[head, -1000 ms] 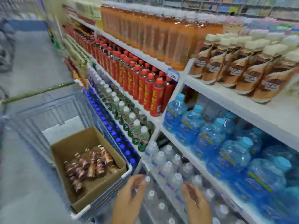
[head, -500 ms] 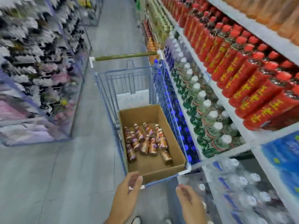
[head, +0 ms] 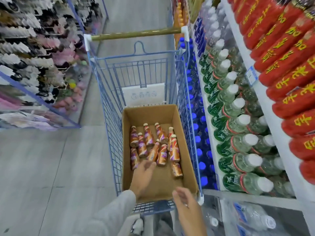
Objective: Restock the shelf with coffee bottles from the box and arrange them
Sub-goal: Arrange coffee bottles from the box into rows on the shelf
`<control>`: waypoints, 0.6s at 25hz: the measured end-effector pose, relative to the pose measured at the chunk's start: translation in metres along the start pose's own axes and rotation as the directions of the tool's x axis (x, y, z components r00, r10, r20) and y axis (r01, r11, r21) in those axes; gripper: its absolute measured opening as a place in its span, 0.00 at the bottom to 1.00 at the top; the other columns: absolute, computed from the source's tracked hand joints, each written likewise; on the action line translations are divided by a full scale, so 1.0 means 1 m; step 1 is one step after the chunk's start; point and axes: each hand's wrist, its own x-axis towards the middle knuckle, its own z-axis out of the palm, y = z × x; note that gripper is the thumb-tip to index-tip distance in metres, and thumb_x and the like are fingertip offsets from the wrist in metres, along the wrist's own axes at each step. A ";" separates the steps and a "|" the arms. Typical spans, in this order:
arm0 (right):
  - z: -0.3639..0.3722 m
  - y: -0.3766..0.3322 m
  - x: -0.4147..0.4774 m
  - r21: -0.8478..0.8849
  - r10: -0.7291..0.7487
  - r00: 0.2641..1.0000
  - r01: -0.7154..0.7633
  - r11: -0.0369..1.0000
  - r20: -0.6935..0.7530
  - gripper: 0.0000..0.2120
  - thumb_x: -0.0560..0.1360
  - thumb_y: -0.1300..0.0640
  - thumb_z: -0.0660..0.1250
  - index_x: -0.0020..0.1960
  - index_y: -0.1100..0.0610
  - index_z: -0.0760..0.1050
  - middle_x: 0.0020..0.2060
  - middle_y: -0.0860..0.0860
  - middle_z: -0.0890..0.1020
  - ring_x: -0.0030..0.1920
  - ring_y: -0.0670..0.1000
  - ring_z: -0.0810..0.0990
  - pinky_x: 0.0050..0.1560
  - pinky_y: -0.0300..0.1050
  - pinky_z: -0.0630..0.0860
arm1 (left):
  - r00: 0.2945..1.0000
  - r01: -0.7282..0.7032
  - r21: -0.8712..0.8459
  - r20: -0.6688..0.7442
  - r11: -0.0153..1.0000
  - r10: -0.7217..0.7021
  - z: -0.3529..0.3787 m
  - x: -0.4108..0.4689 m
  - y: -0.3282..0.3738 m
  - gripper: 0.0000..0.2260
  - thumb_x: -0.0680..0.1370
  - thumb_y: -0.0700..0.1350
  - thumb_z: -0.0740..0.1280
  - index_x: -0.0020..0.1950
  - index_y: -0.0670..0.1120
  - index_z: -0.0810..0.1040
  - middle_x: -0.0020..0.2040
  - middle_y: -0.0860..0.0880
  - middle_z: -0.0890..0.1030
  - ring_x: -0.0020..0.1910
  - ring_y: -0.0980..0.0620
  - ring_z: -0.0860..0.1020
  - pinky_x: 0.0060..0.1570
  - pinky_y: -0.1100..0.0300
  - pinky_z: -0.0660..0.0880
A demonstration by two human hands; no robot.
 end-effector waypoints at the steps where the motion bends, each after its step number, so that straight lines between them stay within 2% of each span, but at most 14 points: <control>1: -0.007 -0.005 0.012 -0.012 0.008 1.000 -0.008 1.000 0.017 0.06 0.79 0.48 0.67 0.56 0.45 0.78 0.51 0.39 0.82 0.51 0.35 0.78 0.46 0.27 0.72 | 1.000 0.020 0.014 0.024 1.000 -0.021 0.014 0.021 0.013 0.16 0.82 0.55 0.64 0.68 0.52 0.75 0.59 0.52 0.80 0.56 0.53 0.76 0.61 0.56 0.72; 3: -0.018 -0.013 0.032 -0.024 0.028 0.998 -0.026 0.999 0.064 0.07 0.80 0.47 0.66 0.57 0.44 0.77 0.51 0.38 0.81 0.52 0.35 0.77 0.51 0.29 0.74 | 0.996 0.053 0.045 0.067 0.998 -0.056 0.045 0.060 0.032 0.21 0.83 0.55 0.63 0.75 0.52 0.69 0.64 0.52 0.77 0.61 0.51 0.74 0.65 0.55 0.69; 5: -0.026 -0.018 0.052 -0.019 0.070 0.994 -0.069 0.997 0.083 0.07 0.80 0.50 0.66 0.58 0.46 0.77 0.52 0.39 0.80 0.51 0.34 0.77 0.46 0.25 0.72 | 0.989 0.084 0.098 0.110 0.992 -0.095 0.077 0.099 0.038 0.24 0.83 0.55 0.62 0.77 0.48 0.67 0.72 0.49 0.73 0.69 0.47 0.72 0.71 0.54 0.65; 9: -0.035 -0.018 0.083 0.022 0.161 0.986 -0.162 0.987 0.053 0.05 0.79 0.53 0.68 0.55 0.47 0.78 0.51 0.39 0.81 0.48 0.33 0.78 0.43 0.22 0.70 | 0.955 0.256 0.124 0.119 0.959 -0.271 0.133 0.160 0.023 0.28 0.83 0.58 0.59 0.79 0.44 0.63 0.75 0.45 0.70 0.74 0.42 0.68 0.72 0.52 0.62; 12: -0.031 -0.006 0.101 0.059 0.212 0.976 -0.216 0.975 0.054 0.05 0.78 0.52 0.69 0.54 0.47 0.78 0.51 0.41 0.82 0.46 0.32 0.79 0.44 0.24 0.71 | 0.924 0.355 0.132 0.101 0.926 -0.368 0.163 0.196 0.005 0.28 0.84 0.57 0.59 0.77 0.40 0.64 0.73 0.43 0.72 0.71 0.41 0.71 0.64 0.56 0.66; 14: -0.030 -0.002 0.111 0.045 0.228 0.971 -0.231 0.972 0.065 0.06 0.78 0.53 0.69 0.54 0.47 0.78 0.51 0.40 0.82 0.47 0.30 0.78 0.45 0.24 0.71 | 0.923 0.351 0.085 0.137 0.933 -0.360 0.171 0.208 -0.005 0.28 0.82 0.57 0.63 0.75 0.40 0.65 0.71 0.44 0.74 0.68 0.42 0.74 0.57 0.59 0.66; 15: -0.028 0.001 0.117 0.029 0.238 0.969 -0.240 0.970 0.074 0.06 0.78 0.52 0.69 0.55 0.47 0.78 0.51 0.40 0.82 0.47 0.29 0.78 0.45 0.22 0.70 | 0.928 0.336 0.079 0.141 0.939 -0.344 0.171 0.213 -0.011 0.29 0.81 0.57 0.65 0.75 0.40 0.66 0.70 0.45 0.75 0.67 0.43 0.75 0.57 0.59 0.67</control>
